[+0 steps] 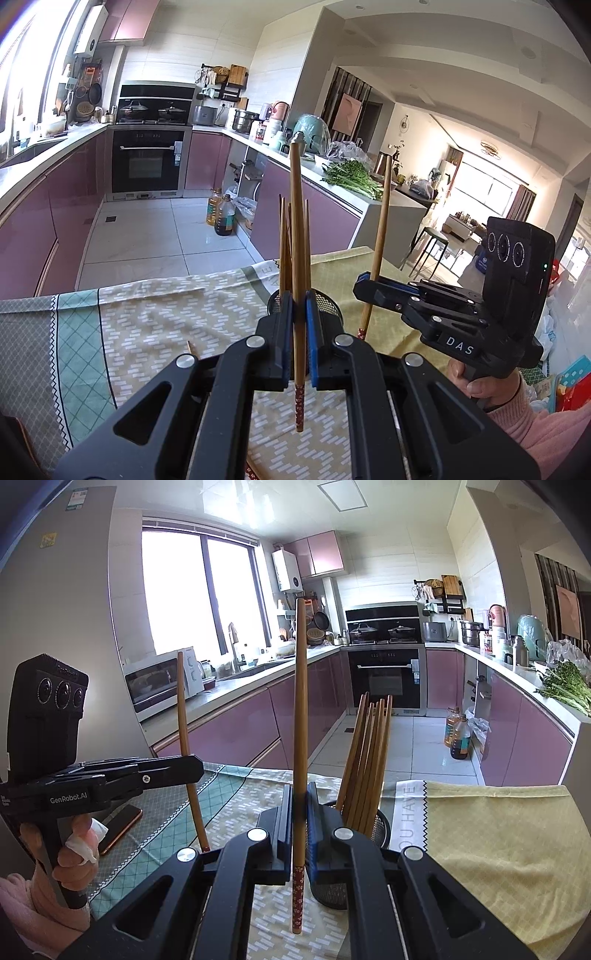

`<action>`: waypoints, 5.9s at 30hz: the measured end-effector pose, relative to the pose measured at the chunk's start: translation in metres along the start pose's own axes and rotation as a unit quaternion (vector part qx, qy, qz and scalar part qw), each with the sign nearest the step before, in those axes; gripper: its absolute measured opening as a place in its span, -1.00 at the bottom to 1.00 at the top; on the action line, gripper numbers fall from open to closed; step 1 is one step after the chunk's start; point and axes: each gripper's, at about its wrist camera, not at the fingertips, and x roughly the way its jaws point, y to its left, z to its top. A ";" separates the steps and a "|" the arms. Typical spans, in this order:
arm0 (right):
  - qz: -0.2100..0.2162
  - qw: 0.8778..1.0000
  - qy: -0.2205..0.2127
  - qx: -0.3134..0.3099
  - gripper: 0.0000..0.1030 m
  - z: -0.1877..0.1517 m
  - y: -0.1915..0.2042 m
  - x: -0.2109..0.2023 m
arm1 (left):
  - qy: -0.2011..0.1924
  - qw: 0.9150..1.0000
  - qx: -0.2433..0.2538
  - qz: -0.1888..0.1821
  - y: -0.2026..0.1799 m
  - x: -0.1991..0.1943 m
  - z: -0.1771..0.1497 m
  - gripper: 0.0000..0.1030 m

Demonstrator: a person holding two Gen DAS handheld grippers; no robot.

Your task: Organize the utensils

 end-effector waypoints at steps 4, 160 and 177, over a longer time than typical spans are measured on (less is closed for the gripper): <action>0.000 1.000 -0.003 0.000 -0.88 0.003 -0.002 0.000 | -0.003 1.000 -0.001 -0.001 0.000 0.002 0.003 -0.85; 0.075 0.978 0.194 0.001 -0.13 -0.099 0.070 0.085 | 0.067 0.975 -0.030 0.210 0.072 0.003 -0.115 0.62; 0.043 0.972 0.226 -0.041 -0.16 -0.105 0.091 0.091 | 0.081 0.977 -0.030 0.194 0.077 0.009 -0.121 0.44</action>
